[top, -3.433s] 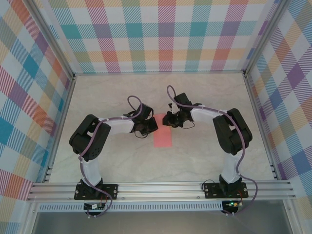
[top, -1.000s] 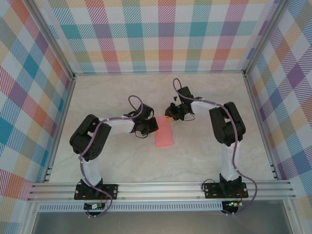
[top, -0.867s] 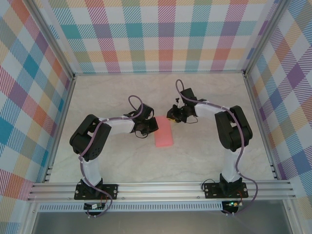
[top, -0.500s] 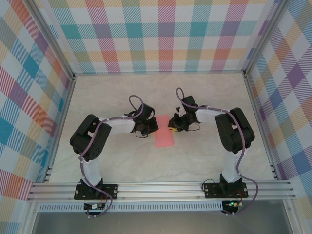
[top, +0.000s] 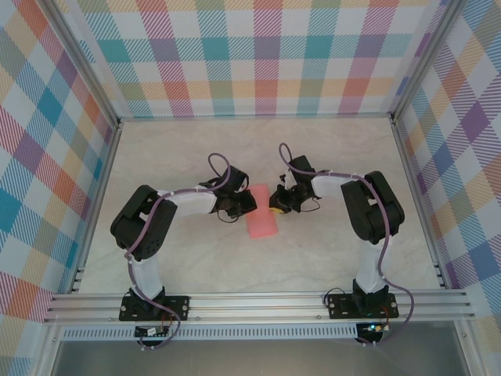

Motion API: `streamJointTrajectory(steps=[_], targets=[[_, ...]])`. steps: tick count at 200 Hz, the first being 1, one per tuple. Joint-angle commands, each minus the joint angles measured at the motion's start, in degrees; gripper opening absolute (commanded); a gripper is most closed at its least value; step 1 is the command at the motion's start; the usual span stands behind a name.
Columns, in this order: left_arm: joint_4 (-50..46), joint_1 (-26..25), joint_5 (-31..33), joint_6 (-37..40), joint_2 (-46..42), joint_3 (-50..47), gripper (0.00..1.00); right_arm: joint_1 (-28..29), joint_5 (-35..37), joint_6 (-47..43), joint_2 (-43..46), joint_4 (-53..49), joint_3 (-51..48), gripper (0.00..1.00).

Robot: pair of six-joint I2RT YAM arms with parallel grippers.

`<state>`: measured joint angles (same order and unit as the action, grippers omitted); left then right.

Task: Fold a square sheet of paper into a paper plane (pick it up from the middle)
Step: Move the square sheet of paper to the center of the table.

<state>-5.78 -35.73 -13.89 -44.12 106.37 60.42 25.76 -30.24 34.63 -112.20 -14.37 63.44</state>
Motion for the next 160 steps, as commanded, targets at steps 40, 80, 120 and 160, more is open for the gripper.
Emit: streamJointTrajectory(steps=[40, 80, 120, 160], targets=[[4.94, -0.74, -0.43, -0.52, 0.84, 4.63, 0.15, 2.71, -4.3, -6.19, -1.42, -0.66, 0.24, 0.11], [6.11, -0.66, 0.09, 0.42, 5.56, 8.04, 0.12, 2.72, -4.53, -6.7, -1.75, -0.92, 0.2, 0.1], [7.51, -0.31, -0.52, 1.26, 9.56, 11.0, 0.09, 2.72, -4.3, -6.56, -2.06, -0.88, -0.14, 0.1], [5.66, -0.22, 1.57, 1.73, 12.0, 11.84, 0.07, 2.71, -3.95, -6.35, -2.06, -1.14, -0.37, 0.1]])
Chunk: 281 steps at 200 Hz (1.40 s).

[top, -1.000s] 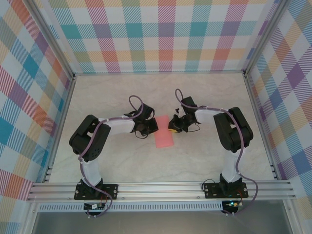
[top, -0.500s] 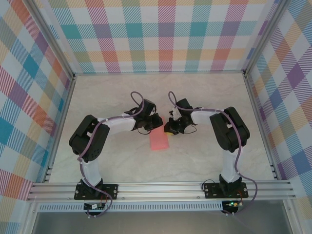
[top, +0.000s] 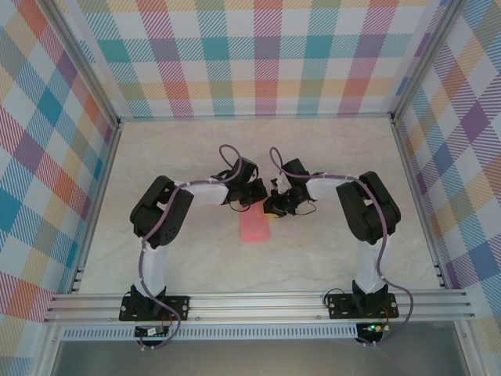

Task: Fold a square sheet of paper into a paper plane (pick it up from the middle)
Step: Move the square sheet of paper to the center of the table, then fold the square sheet of paper in half at the center of the table.

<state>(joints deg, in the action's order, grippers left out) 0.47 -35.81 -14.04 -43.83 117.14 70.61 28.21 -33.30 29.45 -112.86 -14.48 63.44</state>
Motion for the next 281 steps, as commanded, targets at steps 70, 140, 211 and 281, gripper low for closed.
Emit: streamJointTrajectory(steps=[70, 140, 211, 281], targets=[[-1.44, -0.13, 5.34, 1.63, 1.49, -3.43, 0.05, 2.35, -1.41, -1.25, 0.7, -5.11, -4.37, 0.1], [-1.6, -0.05, 5.74, 2.0, 1.3, -4.68, 0.05, 5.24, -0.48, 1.51, 7.29, -5.31, -12.64, 0.11], [-1.93, -0.09, 4.71, 2.36, 1.09, -4.34, 0.05, 5.46, -0.94, 0.78, 14.15, -5.57, -18.47, 0.12], [-2.58, -0.05, -0.87, 1.6, -1.49, -1.75, 0.07, 4.74, 11.4, 5.37, 17.65, -4.93, -8.0, 0.13]])
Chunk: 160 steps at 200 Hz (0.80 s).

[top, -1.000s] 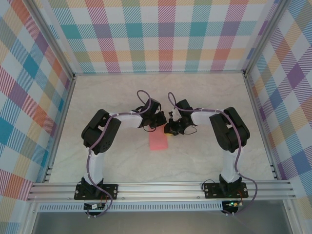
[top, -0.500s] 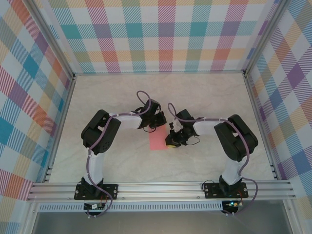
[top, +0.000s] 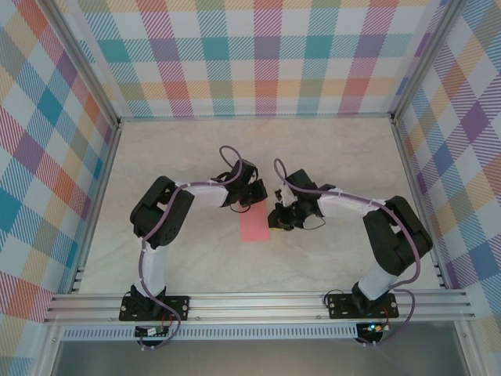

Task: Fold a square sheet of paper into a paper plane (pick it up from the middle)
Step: Fold the square sheet of paper in half at the center of the table.

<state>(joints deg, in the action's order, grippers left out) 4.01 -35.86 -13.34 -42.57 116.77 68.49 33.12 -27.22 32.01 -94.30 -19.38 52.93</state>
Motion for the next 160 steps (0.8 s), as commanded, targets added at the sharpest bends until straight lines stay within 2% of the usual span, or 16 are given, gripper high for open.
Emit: streamJointTrajectory(steps=[1, 28, 57, 97, 160], targets=[[-6.16, 0.0, -1.71, 0.31, -1.2, 0.48, 0.07, -0.22, 5.42, 2.94, -0.98, 0.05, 2.57, 0.13], [-7.56, 0.46, -2.52, 0.67, -6.45, 1.81, 0.15, -1.88, 7.38, 5.08, -0.3, 2.49, 2.49, 0.13], [-9.98, 0.61, 1.67, 0.64, -12.92, -0.59, 0.27, -3.44, 7.77, 4.89, 0.23, 3.35, 3.22, 0.13], [-10.95, 0.7, 7.47, -0.98, -19.16, -9.05, 0.29, -3.77, 3.71, 4.03, -4.57, 5.52, 7.19, 0.14], [-11.22, 0.94, 8.16, -4.35, -24.07, -17.38, 0.38, -3.76, 1.76, 1.34, -17.23, 2.12, 19.89, 0.2]])
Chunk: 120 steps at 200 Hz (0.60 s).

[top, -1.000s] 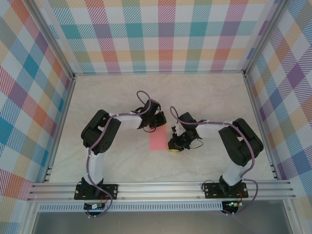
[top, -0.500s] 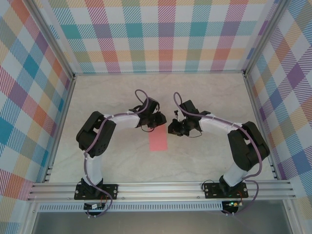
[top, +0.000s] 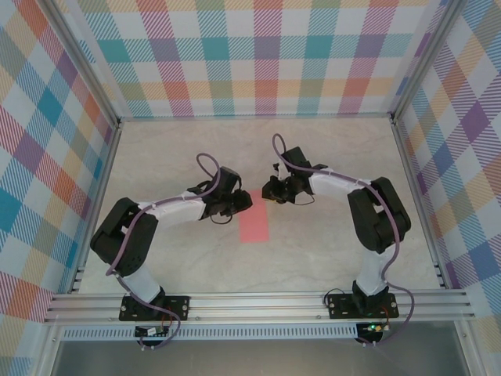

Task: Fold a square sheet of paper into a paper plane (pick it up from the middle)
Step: Fold the square sheet of paper in half at the center of the table.

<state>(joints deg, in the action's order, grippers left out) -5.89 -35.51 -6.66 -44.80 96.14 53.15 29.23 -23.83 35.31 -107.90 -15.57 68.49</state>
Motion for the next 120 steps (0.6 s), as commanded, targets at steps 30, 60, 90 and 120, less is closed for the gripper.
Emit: streamJointTrajectory(steps=[30, 60, 90, 120], targets=[[-1.75, 0.78, 1.19, -3.55, -4.64, -4.3, 0.42, 0.12, -1.12, -2.59, -8.14, -3.52, 8.53, 0.22], [-2.5, 0.79, 0.54, -4.36, -5.17, -5.31, 0.47, 0.13, 1.6, -3.13, -10.59, -5.38, 11.26, 0.22], [-2.99, 0.79, -0.59, -5.18, -5.34, -5.94, 0.53, 0.12, 2.7, -3.64, -12.67, -7.01, 13.4, 0.23], [-3.16, 0.79, -2.47, -6.09, -5.82, -7.16, 0.56, 0.12, 5.07, -3.05, -13.43, -8.23, 13.36, 0.23]])
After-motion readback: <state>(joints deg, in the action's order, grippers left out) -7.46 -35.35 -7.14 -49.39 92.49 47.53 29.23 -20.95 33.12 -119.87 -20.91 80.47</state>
